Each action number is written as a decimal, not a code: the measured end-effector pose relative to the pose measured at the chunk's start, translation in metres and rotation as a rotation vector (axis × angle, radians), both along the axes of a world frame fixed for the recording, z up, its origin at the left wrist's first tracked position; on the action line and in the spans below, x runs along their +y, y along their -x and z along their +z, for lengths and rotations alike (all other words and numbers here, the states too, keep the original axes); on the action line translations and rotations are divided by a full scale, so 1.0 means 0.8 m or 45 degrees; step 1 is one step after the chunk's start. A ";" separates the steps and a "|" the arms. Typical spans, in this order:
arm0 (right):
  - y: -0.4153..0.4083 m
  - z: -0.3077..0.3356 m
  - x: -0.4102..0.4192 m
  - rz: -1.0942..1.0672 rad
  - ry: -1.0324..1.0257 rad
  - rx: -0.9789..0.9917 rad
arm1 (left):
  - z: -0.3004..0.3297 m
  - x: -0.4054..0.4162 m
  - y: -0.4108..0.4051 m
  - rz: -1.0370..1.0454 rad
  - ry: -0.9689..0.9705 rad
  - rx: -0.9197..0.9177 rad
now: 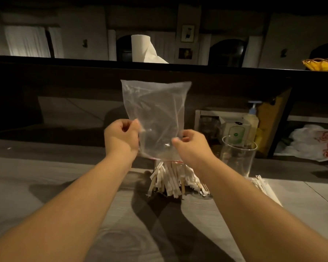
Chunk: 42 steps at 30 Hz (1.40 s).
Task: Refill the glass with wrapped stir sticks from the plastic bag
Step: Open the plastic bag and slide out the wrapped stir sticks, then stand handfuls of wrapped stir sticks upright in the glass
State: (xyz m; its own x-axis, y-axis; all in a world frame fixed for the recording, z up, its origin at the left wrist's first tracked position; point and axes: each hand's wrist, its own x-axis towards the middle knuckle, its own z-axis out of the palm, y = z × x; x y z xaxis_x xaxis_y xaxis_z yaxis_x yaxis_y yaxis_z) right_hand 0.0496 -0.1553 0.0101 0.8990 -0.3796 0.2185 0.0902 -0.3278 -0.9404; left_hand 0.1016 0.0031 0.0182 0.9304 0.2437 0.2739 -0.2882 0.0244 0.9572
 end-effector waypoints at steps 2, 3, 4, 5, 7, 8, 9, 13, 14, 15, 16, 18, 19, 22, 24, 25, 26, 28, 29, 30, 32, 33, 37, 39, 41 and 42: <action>-0.007 -0.015 0.003 0.012 0.047 0.007 | -0.009 0.011 -0.002 0.062 -0.024 -0.007; -0.008 -0.019 0.006 0.003 0.064 -0.020 | -0.014 0.018 -0.005 0.084 -0.039 -0.002; -0.012 -0.023 0.009 -0.020 0.074 -0.051 | -0.018 0.024 -0.009 0.097 -0.041 0.015; -0.018 -0.025 0.014 -0.047 0.051 -0.062 | -0.021 0.031 -0.013 0.108 -0.024 0.037; -0.029 -0.026 0.026 -0.088 -0.004 -0.040 | -0.026 0.043 -0.022 0.124 0.032 0.096; -0.034 -0.027 0.032 -0.080 -0.019 -0.020 | -0.030 0.047 -0.024 0.137 0.056 0.121; -0.035 -0.027 0.040 -0.051 -0.045 -0.004 | -0.032 0.049 -0.025 0.156 0.073 0.134; -0.037 -0.034 0.046 0.053 -0.148 0.024 | -0.040 0.047 -0.020 0.240 -0.062 0.075; -0.034 -0.036 0.045 0.046 -0.087 0.009 | -0.041 0.044 -0.017 0.219 -0.156 0.058; -0.030 -0.039 0.041 0.032 -0.031 -0.006 | -0.043 0.040 -0.013 0.190 -0.261 0.043; -0.025 -0.040 0.037 0.014 -0.004 -0.033 | -0.045 0.035 -0.009 0.166 -0.360 0.022; -0.015 -0.039 0.025 -0.035 -0.019 -0.103 | -0.050 0.019 0.000 0.121 -0.518 -0.016; -0.009 -0.037 0.020 -0.057 -0.029 -0.134 | -0.052 0.010 0.006 0.106 -0.578 -0.025; 0.011 -0.031 0.004 -0.107 0.067 -0.174 | -0.060 -0.013 0.017 0.106 -0.727 -0.049; 0.031 -0.029 -0.006 -0.105 0.118 -0.182 | -0.064 -0.023 0.022 0.036 -0.731 -0.046; 0.040 -0.029 -0.011 -0.105 0.140 -0.186 | -0.067 -0.029 0.024 -0.045 -0.741 -0.030; 0.050 -0.030 -0.018 -0.104 0.159 -0.191 | -0.070 -0.036 0.028 -0.143 -0.757 -0.006; 0.069 -0.031 -0.029 -0.111 0.181 -0.193 | -0.077 -0.049 0.036 -0.268 -0.802 0.039; 0.076 -0.032 -0.032 -0.116 0.182 -0.195 | -0.079 -0.054 0.038 -0.282 -0.839 0.064; 0.083 -0.033 -0.038 -0.132 0.191 -0.199 | -0.080 -0.061 0.040 -0.300 -0.879 0.091; 0.096 -0.036 -0.047 -0.178 0.228 -0.218 | -0.078 -0.073 0.045 -0.318 -0.946 0.150; 0.103 -0.037 -0.052 -0.207 0.252 -0.226 | -0.076 -0.081 0.048 -0.330 -0.968 0.180; 0.126 -0.042 -0.075 -0.331 0.335 -0.254 | -0.070 -0.106 0.050 -0.342 -1.187 0.231; 0.139 -0.047 -0.095 -0.424 0.341 -0.269 | -0.071 -0.117 0.053 -0.342 -1.296 0.208; 0.150 -0.053 -0.119 -0.579 0.385 -0.232 | -0.072 -0.126 0.058 -0.361 -1.380 0.196; 0.152 -0.057 -0.128 -0.646 0.411 -0.183 | -0.072 -0.126 0.058 -0.361 -1.406 0.190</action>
State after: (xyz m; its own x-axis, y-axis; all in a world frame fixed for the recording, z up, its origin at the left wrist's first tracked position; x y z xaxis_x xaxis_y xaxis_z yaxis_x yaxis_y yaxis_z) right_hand -0.0719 -0.2579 -0.0352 0.5765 -0.6468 0.4993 -0.0332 -0.6291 -0.7766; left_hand 0.0551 -0.0980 -0.0393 0.9544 -0.2844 0.0902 -0.2886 -0.8033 0.5210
